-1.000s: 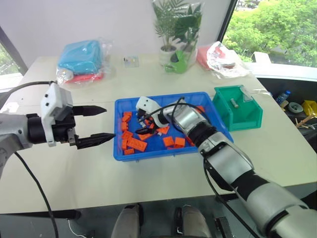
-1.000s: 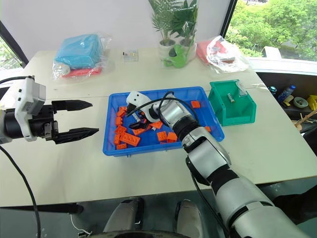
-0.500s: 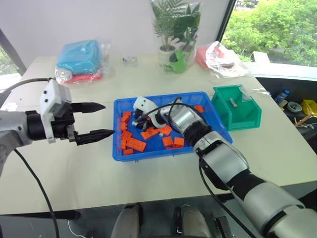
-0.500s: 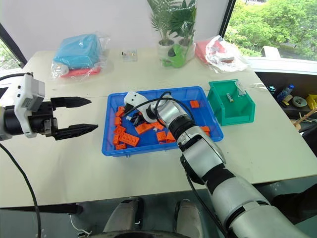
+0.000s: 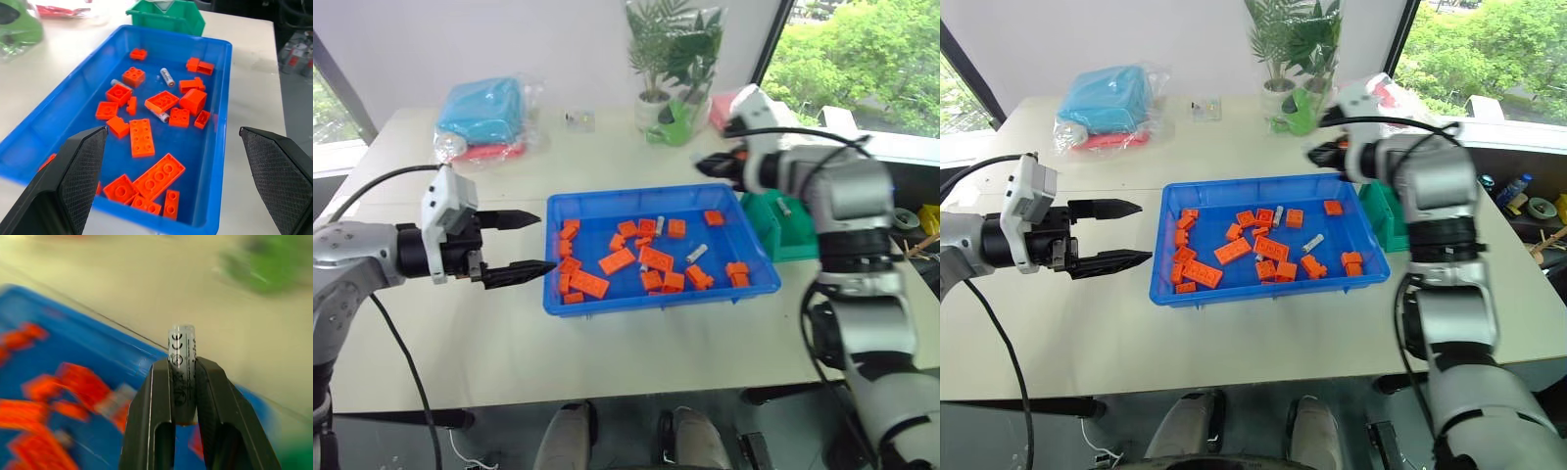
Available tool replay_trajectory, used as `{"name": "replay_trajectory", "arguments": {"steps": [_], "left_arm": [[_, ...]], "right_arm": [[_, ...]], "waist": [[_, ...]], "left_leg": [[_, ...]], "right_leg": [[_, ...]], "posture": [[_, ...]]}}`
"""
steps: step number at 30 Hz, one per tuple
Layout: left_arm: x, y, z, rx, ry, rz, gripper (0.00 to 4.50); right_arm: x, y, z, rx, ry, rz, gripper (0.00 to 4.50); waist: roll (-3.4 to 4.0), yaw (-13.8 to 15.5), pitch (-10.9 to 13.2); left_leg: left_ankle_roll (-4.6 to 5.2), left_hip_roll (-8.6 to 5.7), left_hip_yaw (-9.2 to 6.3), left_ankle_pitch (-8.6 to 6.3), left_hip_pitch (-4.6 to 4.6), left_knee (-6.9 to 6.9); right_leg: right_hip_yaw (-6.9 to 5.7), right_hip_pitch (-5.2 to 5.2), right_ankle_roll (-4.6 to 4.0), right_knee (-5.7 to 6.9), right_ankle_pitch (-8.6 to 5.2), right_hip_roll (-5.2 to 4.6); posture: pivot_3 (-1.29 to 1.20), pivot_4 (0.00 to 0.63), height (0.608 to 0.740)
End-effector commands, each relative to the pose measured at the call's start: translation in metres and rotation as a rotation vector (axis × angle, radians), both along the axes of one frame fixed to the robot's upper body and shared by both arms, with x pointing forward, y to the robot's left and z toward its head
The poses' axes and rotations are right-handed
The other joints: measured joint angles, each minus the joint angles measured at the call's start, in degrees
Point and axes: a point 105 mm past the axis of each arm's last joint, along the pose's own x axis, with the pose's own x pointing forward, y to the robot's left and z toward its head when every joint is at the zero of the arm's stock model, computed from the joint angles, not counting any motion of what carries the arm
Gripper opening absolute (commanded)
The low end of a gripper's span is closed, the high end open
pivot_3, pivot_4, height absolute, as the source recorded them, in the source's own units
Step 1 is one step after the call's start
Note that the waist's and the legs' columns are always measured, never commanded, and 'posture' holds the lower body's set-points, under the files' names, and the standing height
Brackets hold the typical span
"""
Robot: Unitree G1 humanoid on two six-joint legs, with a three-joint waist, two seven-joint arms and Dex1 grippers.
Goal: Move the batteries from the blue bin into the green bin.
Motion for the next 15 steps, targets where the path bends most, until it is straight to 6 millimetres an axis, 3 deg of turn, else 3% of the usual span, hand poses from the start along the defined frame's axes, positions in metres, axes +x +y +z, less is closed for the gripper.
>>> {"name": "replay_trajectory", "arguments": {"steps": [1,5,9,12,15], "left_arm": [[0.000,-0.006,0.006,-0.007,-0.037,-0.021,4.50],[0.001,-0.012,0.007,-0.022,-0.042,-0.037,4.50],[0.003,-0.016,0.010,-0.031,-0.053,-0.045,4.50],[0.002,-0.017,0.013,-0.031,-0.060,-0.048,4.50],[0.001,-0.016,0.015,-0.028,-0.061,-0.046,4.50]], "right_arm": [[-0.013,-0.045,0.003,-0.032,-0.028,-0.127,0.07],[-0.017,-0.059,-0.009,-0.034,-0.007,-0.174,0.07],[-0.009,-0.060,-0.020,-0.071,-0.013,-0.177,2.06],[-0.004,-0.055,-0.014,-0.086,-0.048,-0.141,3.56],[-0.005,-0.039,-0.003,-0.094,-0.087,-0.036,3.56]], "waist": [[0.05,-0.1,0.0],[0.09,-1.2,0.1],[0.08,-1.4,0.0],[0.10,-1.2,0.1],[0.14,-1.1,0.1]], "left_leg": [[0.03,0.01,0.04,0.02,0.00,-0.01],[0.05,0.18,0.20,0.03,0.10,-0.04],[0.04,0.28,0.22,0.02,0.31,-0.04],[0.04,0.30,0.22,0.02,0.29,-0.02],[0.05,0.30,0.22,0.03,0.26,-0.01]], "right_leg": [[0.02,0.05,0.00,0.01,0.00,0.00],[0.02,0.04,-0.09,0.03,0.07,0.04],[0.02,0.19,-0.10,0.02,0.05,0.08],[0.02,0.17,-0.07,-0.03,-0.11,0.05],[0.02,0.19,-0.26,-0.05,0.02,0.01]], "posture": [[0.00,0.150,0.661],[0.00,0.150,0.661],[0.00,0.150,0.661],[0.00,0.150,0.661],[0.00,0.150,0.661]]}}
